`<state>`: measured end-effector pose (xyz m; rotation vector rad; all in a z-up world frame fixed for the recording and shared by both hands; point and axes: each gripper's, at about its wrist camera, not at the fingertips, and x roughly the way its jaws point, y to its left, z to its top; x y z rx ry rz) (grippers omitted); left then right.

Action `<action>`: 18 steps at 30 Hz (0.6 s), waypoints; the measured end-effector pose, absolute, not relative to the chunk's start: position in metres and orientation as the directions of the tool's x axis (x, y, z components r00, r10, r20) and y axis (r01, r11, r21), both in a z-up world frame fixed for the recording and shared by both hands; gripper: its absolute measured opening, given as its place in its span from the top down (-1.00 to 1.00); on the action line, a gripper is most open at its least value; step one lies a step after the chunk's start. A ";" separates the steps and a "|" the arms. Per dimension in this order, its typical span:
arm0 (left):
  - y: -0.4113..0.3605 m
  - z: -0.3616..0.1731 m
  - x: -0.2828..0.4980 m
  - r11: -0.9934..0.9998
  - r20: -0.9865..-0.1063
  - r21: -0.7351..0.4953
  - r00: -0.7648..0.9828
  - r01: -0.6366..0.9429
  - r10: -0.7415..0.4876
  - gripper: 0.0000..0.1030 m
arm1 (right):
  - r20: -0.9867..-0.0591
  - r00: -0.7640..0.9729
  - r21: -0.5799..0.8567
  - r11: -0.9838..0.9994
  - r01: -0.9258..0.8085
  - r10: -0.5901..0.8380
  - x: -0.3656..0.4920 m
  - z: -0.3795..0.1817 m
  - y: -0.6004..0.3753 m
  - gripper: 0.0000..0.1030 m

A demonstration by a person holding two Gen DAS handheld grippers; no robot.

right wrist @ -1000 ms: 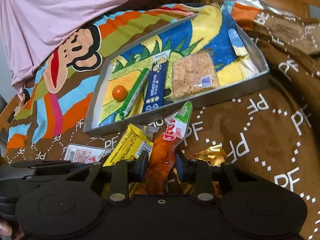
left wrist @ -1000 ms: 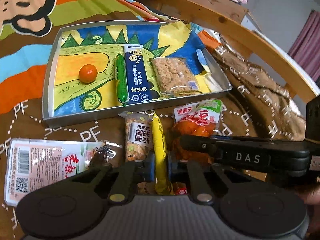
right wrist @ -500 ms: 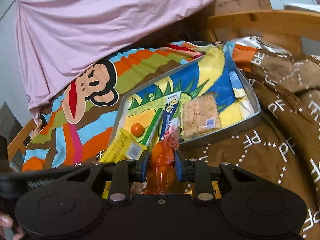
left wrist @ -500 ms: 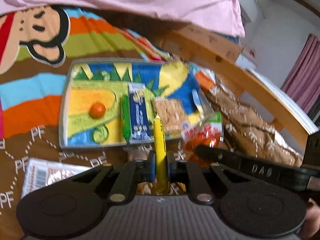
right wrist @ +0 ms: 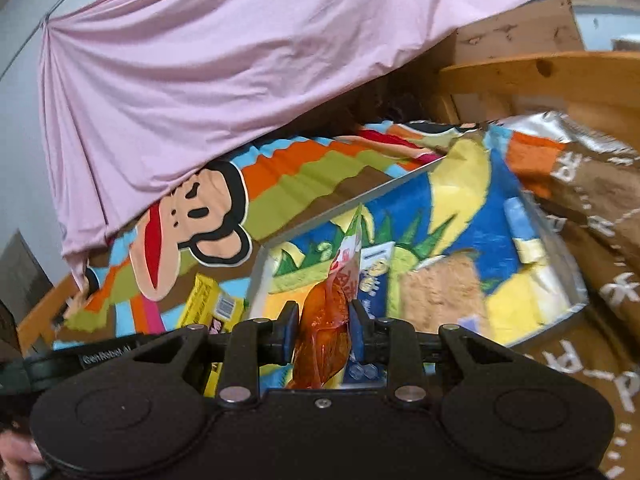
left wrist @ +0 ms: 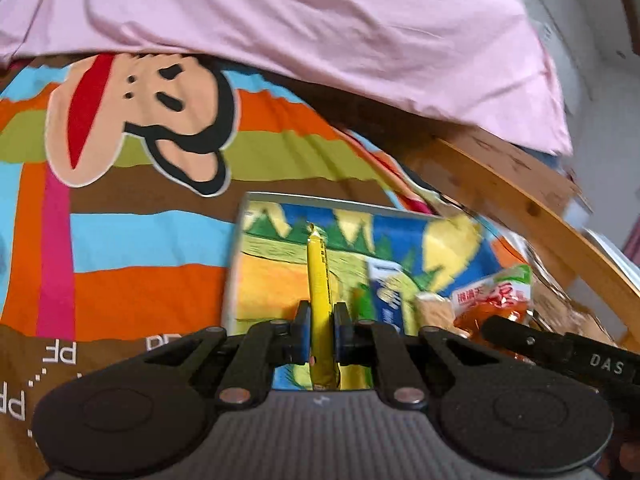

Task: Organize snacks
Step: 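Lower the wafer bar into the tray and open the left tool while the right tool releases the sausage packet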

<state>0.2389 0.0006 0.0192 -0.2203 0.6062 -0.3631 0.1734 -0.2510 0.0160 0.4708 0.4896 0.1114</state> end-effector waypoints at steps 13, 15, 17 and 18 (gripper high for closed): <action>0.000 -0.028 0.279 0.919 -0.529 -0.301 0.757 0.255 -0.383 0.78 | -0.439 0.891 0.401 0.912 0.080 0.115 0.230 -0.006 -0.249 0.44; -0.002 -0.033 0.280 0.918 -0.535 -0.297 0.750 0.264 -0.389 0.78 | -0.441 0.892 0.390 0.916 0.092 0.099 0.234 -0.011 -0.249 0.44; -0.003 -0.037 0.280 0.916 -0.533 -0.300 0.750 0.265 -0.392 0.78 | -0.446 0.890 0.384 0.918 0.101 0.089 0.236 -0.017 -0.249 0.44; -0.003 -0.037 0.281 0.915 -0.531 -0.303 0.750 0.266 -0.394 0.78 | -0.449 0.889 0.383 0.918 0.104 0.086 0.237 -0.020 -0.249 0.44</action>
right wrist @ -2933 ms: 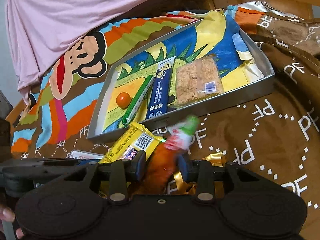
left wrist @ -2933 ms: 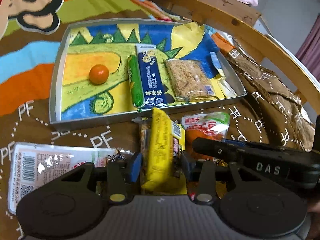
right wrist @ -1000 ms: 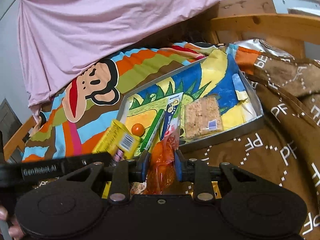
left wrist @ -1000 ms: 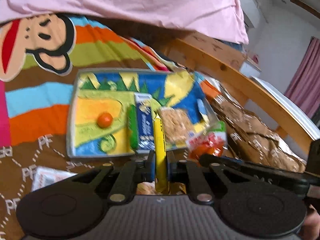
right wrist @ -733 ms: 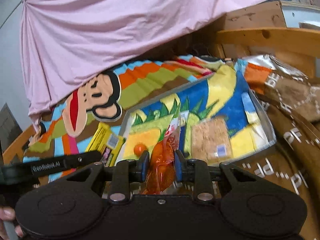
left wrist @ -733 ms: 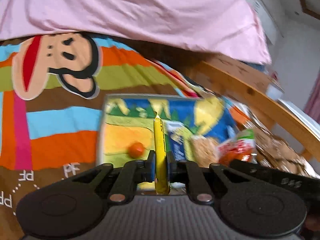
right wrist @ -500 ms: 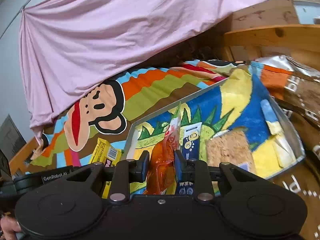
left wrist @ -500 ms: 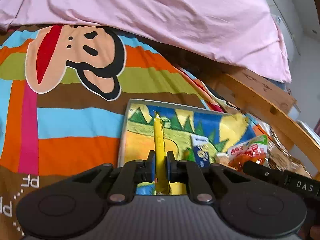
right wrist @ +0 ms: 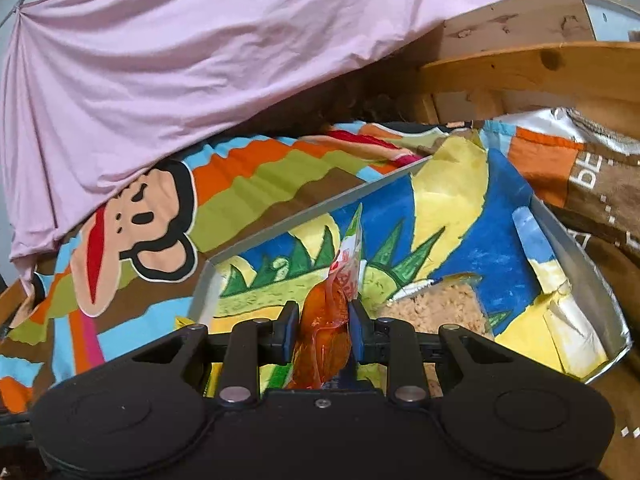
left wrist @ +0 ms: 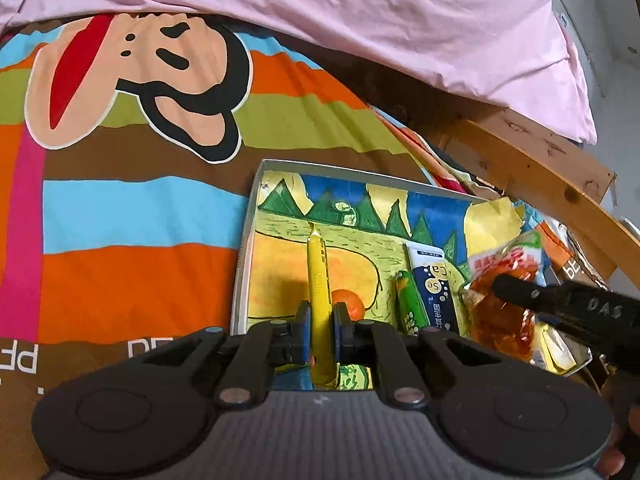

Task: Organize snacks
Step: 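Lower the wafer bar into the tray and open the left tool while the right tool releases the sausage packet, then withdraw both tools up and away from the tray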

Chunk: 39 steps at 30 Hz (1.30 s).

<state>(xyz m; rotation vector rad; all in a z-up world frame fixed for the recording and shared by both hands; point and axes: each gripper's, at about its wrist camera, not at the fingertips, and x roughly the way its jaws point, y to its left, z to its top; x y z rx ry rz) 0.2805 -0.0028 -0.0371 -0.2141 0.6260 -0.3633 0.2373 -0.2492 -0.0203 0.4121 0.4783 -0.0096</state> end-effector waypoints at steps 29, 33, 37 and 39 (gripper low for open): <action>-0.012 -0.046 0.280 0.948 -0.575 -0.236 0.756 0.215 -0.314 0.66 | -0.483 0.876 0.208 0.971 0.117 -0.002 0.229 -0.030 -0.236 0.16; -0.013 -0.035 0.271 0.951 -0.570 -0.225 0.763 0.212 -0.305 0.20 | -0.467 0.884 0.200 0.972 0.120 -0.013 0.219 -0.016 -0.238 -0.10; -0.013 -0.018 0.257 0.953 -0.548 -0.217 0.782 0.211 -0.297 -0.13 | -0.439 0.898 0.195 0.973 0.121 -0.024 0.202 0.003 -0.240 -0.40; -0.012 -0.008 0.248 0.956 -0.540 -0.208 0.791 0.207 -0.289 -0.25 | -0.423 0.906 0.192 0.975 0.113 -0.022 0.192 0.012 -0.241 -0.50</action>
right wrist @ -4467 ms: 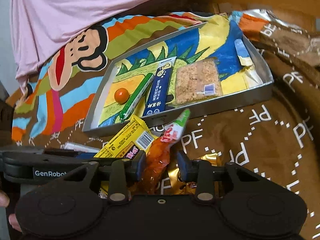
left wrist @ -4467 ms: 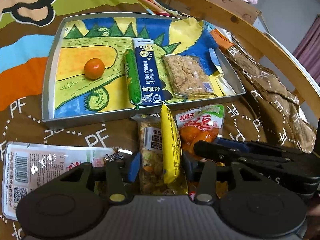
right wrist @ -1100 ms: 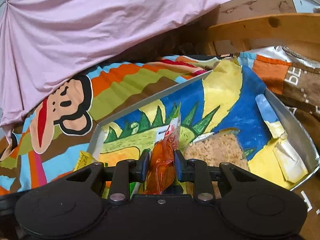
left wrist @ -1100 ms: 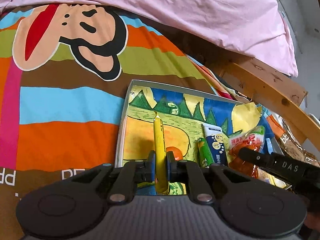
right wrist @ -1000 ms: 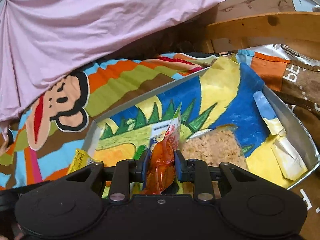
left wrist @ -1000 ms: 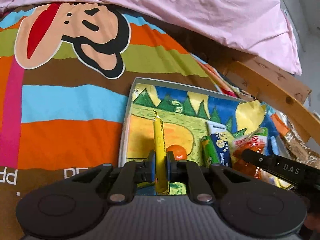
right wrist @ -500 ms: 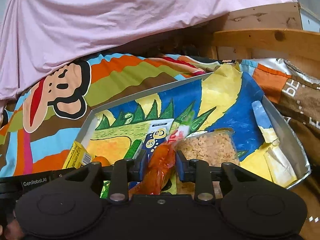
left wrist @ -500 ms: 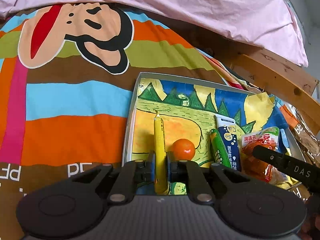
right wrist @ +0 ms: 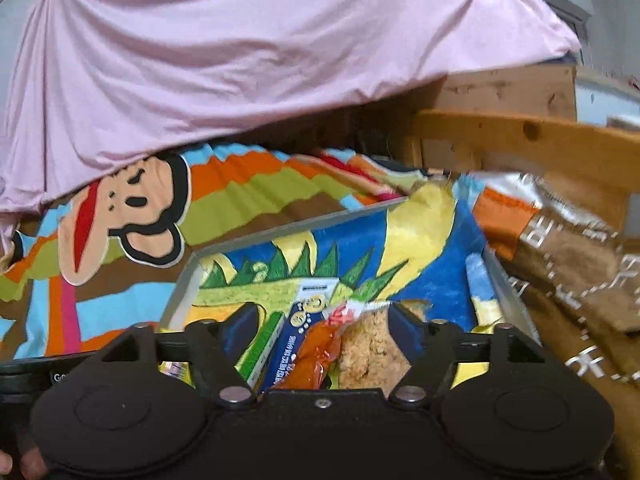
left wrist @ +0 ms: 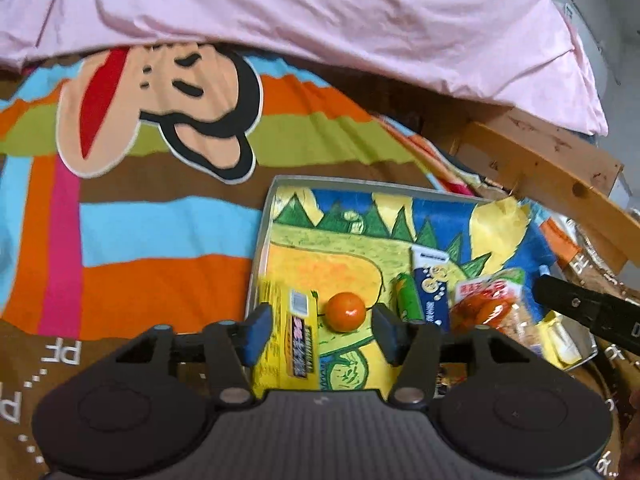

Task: Organize snacks
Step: 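Withdraw both tools up and away from the tray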

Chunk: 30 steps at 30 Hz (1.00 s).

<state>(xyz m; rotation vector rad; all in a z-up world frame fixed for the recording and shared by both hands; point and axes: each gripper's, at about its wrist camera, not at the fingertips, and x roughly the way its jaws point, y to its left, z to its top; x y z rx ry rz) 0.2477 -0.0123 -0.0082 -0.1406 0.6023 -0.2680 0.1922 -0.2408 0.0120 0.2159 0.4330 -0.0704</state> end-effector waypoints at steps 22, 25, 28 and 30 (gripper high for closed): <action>0.004 0.077 0.117 0.968 -0.440 -0.151 0.864 0.199 -0.246 -0.99 | -0.305 0.950 0.143 0.984 0.111 -0.062 0.035 0.086 -0.246 -0.99; 0.002 0.080 0.098 0.971 -0.443 -0.124 0.864 0.205 -0.239 -0.99 | -0.309 0.947 0.127 0.984 0.126 -0.082 0.012 0.086 -0.247 -0.99; 0.000 0.078 0.081 0.972 -0.450 -0.106 0.861 0.212 -0.237 -0.99 | -0.327 0.940 0.101 0.985 0.140 -0.100 -0.009 0.084 -0.247 -0.99; 0.000 0.073 0.071 0.971 -0.468 -0.100 0.851 0.215 -0.237 -0.99 | -0.350 0.929 0.082 0.984 0.155 -0.118 -0.023 0.079 -0.247 -0.99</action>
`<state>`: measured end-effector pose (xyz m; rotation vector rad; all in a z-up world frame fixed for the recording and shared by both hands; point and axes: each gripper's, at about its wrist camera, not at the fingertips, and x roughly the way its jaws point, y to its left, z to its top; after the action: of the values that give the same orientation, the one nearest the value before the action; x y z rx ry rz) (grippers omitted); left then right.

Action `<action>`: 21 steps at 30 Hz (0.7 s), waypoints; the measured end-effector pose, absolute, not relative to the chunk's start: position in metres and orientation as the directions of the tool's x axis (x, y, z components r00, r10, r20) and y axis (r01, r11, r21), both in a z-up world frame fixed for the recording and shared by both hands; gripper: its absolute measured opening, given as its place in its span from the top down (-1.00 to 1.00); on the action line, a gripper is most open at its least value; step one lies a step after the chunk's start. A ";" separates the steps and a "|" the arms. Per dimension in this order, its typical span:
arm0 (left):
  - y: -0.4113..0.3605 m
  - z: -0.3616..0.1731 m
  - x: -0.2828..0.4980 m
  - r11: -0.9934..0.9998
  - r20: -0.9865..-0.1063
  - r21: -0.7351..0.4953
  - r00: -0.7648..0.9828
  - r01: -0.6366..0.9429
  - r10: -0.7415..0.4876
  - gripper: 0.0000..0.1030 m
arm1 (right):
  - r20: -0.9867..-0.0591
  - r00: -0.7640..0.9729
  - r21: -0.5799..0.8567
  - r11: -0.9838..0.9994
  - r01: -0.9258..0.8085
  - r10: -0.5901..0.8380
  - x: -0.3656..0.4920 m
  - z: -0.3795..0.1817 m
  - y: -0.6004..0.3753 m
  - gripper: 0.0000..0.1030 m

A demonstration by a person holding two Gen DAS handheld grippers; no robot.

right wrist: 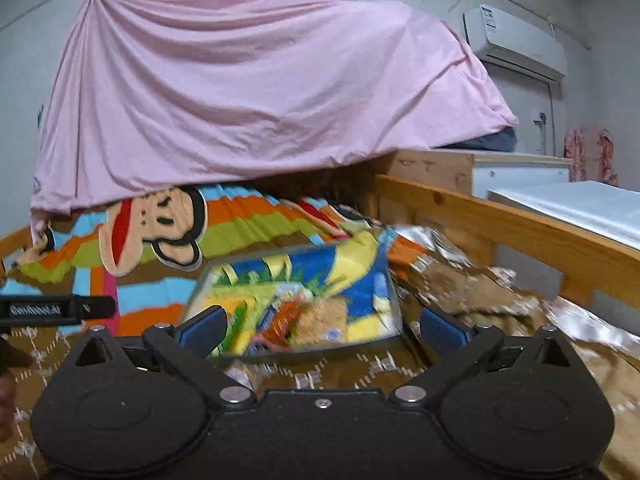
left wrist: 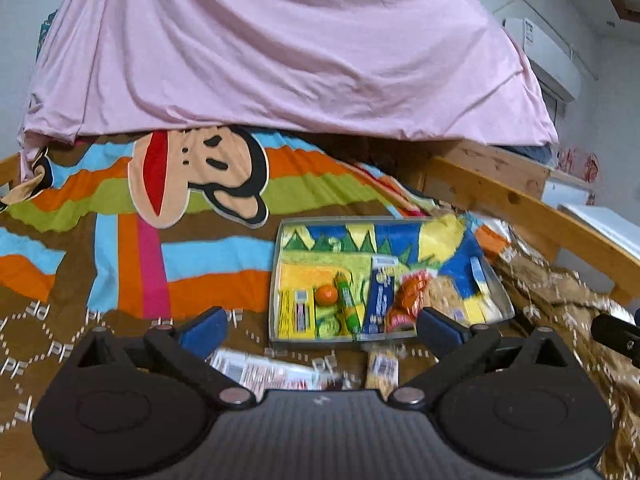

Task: Organize snacks
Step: 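Withdraw both tools up and away from the tray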

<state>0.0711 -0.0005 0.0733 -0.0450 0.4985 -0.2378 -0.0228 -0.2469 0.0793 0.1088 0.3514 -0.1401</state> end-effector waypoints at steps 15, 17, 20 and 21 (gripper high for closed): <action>0.000 0.028 0.044 0.981 -0.657 -0.047 0.734 0.189 -0.172 -0.99 | -0.640 0.756 0.091 0.964 0.249 -0.135 -0.041 0.026 -0.249 -0.99; -0.002 0.022 0.046 0.982 -0.672 -0.031 0.723 0.188 -0.160 -0.99 | -0.664 0.736 0.080 0.968 0.240 -0.128 -0.037 0.020 -0.247 -0.99; -0.006 0.014 0.049 0.982 -0.690 -0.002 0.710 0.188 -0.137 -0.99 | -0.689 0.715 0.074 0.969 0.235 -0.120 -0.032 0.015 -0.246 -0.99; -0.008 0.012 0.050 0.982 -0.697 0.007 0.705 0.190 -0.131 -0.99 | -0.697 0.707 0.075 0.969 0.235 -0.118 -0.030 0.013 -0.245 -0.99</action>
<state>0.0499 -0.0076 0.0123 0.0799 0.7677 -0.1787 -0.0298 -0.2455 0.0127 0.1635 0.7615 -0.1970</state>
